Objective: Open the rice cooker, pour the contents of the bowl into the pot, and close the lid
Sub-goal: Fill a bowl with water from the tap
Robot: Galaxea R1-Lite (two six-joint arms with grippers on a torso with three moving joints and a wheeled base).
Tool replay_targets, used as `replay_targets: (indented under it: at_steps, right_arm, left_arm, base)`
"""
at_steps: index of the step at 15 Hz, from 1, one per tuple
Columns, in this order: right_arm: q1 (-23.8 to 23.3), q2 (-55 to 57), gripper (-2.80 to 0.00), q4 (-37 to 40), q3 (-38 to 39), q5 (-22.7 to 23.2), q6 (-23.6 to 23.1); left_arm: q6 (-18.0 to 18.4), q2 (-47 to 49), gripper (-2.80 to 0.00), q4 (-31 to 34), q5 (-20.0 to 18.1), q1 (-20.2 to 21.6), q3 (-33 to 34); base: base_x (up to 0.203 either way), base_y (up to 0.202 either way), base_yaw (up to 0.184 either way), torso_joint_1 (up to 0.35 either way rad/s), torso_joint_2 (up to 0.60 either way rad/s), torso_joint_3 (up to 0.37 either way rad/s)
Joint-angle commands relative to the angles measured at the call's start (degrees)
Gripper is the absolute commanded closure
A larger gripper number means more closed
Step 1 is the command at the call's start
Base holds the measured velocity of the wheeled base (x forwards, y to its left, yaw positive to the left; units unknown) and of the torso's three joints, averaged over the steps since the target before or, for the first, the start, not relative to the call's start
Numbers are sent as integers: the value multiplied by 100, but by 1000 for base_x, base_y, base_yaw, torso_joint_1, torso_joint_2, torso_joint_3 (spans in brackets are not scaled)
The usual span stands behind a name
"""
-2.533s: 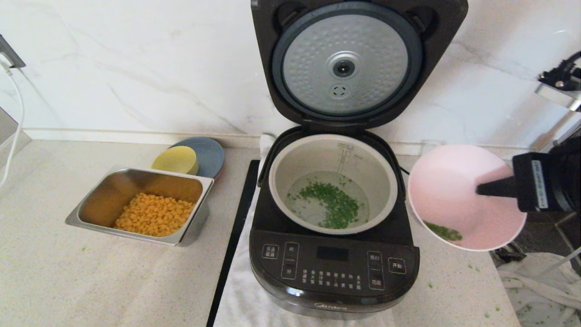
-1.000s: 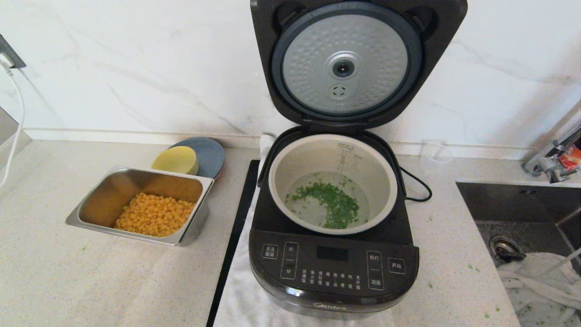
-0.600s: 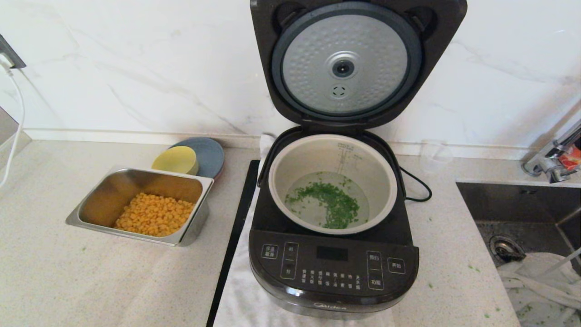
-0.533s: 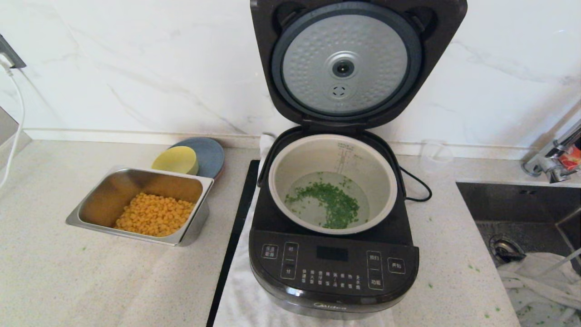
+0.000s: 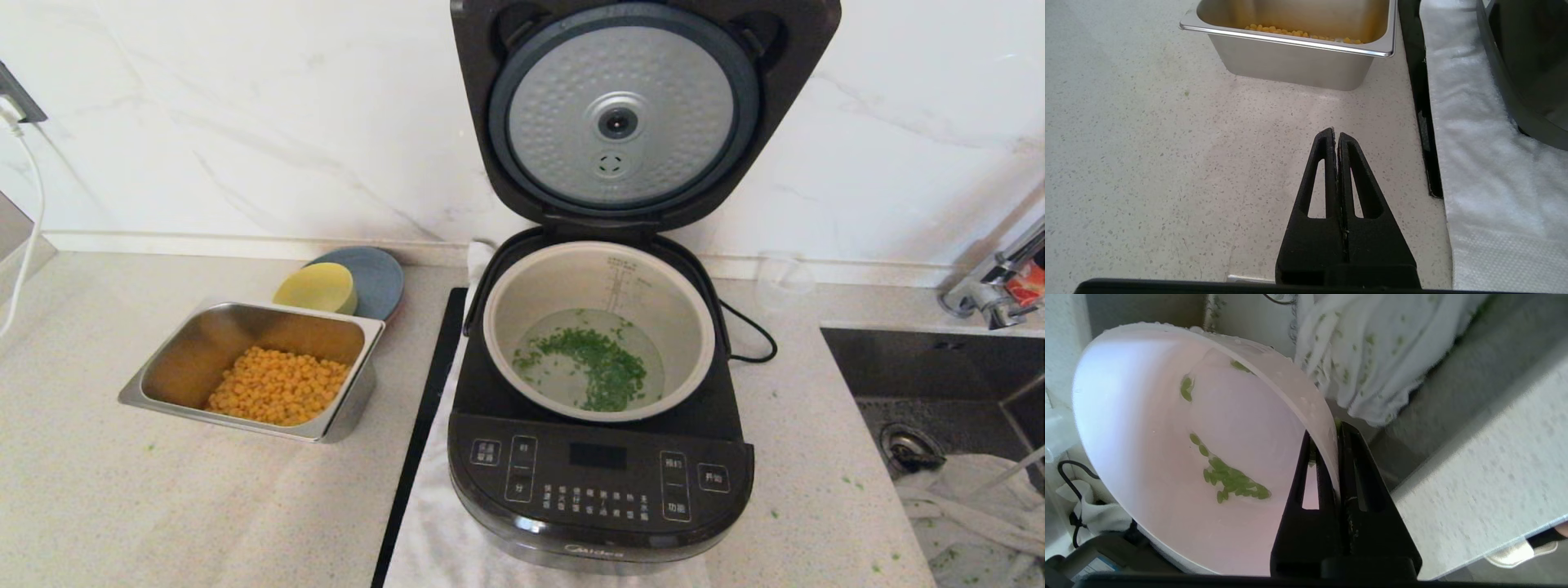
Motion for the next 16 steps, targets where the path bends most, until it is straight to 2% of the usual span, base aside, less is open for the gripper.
replay_targets:
  at_steps: [1,5,8,14,16]
  right_arm:
    - [104,196,0,5,-330,22,156]
    - [280,474,0,5,-777,-7,250]
    - [389,715,0,7,-1206,-21,568]
    - [594,1081,0,11,-1759,-42,874]
    - [609,1235,0,13,-1941,-220,920]
  left_arm:
    - [-2,-6,0,-2,2,-1,44]
    - [4,-6,0,-2,2,-1,44]
    - [5,-6,0,-2,2,-1,44]
    - [-2,-6,0,-2,2,-1,44]
    - [-2,-6,0,-2,2,-1,44]
  base:
    - [0,0,0,0,0,0]
    - [0,0,0,0,0,0]
    - [0,0,0,0,0,0]
    - [0,0,0,0,0,0]
    - [0,0,0,0,0,0]
